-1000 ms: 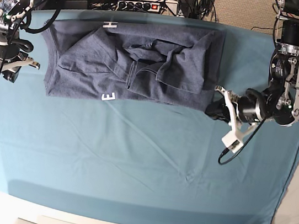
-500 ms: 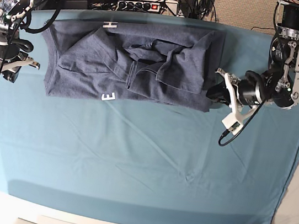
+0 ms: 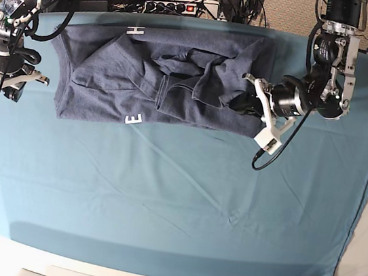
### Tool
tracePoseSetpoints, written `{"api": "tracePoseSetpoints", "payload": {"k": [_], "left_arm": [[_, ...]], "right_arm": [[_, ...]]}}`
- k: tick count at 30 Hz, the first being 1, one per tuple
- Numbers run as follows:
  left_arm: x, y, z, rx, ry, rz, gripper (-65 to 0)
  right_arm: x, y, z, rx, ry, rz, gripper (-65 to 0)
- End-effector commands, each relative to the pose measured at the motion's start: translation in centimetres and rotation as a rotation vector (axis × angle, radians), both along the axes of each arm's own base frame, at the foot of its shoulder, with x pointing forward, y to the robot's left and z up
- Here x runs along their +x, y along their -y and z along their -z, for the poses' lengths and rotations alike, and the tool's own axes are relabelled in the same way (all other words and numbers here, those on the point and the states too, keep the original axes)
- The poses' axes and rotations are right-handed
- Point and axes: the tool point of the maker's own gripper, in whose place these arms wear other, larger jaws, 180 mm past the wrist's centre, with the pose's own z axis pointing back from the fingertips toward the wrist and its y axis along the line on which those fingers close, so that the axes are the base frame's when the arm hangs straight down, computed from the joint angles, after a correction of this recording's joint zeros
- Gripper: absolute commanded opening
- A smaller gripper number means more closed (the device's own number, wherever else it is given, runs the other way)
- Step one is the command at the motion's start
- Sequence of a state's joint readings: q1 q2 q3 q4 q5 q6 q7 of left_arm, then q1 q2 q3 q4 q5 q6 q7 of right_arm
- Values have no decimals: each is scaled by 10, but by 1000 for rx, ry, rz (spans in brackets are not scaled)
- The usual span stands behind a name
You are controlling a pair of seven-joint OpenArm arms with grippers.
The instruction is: Fold the T-shirt properly
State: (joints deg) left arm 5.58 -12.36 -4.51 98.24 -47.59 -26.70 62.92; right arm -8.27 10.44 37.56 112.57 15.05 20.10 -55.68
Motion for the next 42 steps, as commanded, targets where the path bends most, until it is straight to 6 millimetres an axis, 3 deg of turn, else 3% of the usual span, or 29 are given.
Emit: {"api": "tracePoseSetpoints", "payload": {"k": [1, 10, 21, 33, 42], "left_arm": [[3, 3, -9, -31, 28, -5, -650], [-17, 9, 1, -63, -28, -6, -650], [1, 9, -12, -42, 50, 15, -650], [15, -22, 6, 153, 58, -45, -650], [-12, -8, 8, 33, -20, -23, -650]], "right_arm": [[5, 3, -16, -25, 53, -6, -555], [6, 2, -18, -23, 61, -8, -555], [7, 2, -18, -22, 65, -10, -555], [7, 2, -18, -22, 65, -10, -555], [7, 2, -18, -22, 65, -10, -555]]}}
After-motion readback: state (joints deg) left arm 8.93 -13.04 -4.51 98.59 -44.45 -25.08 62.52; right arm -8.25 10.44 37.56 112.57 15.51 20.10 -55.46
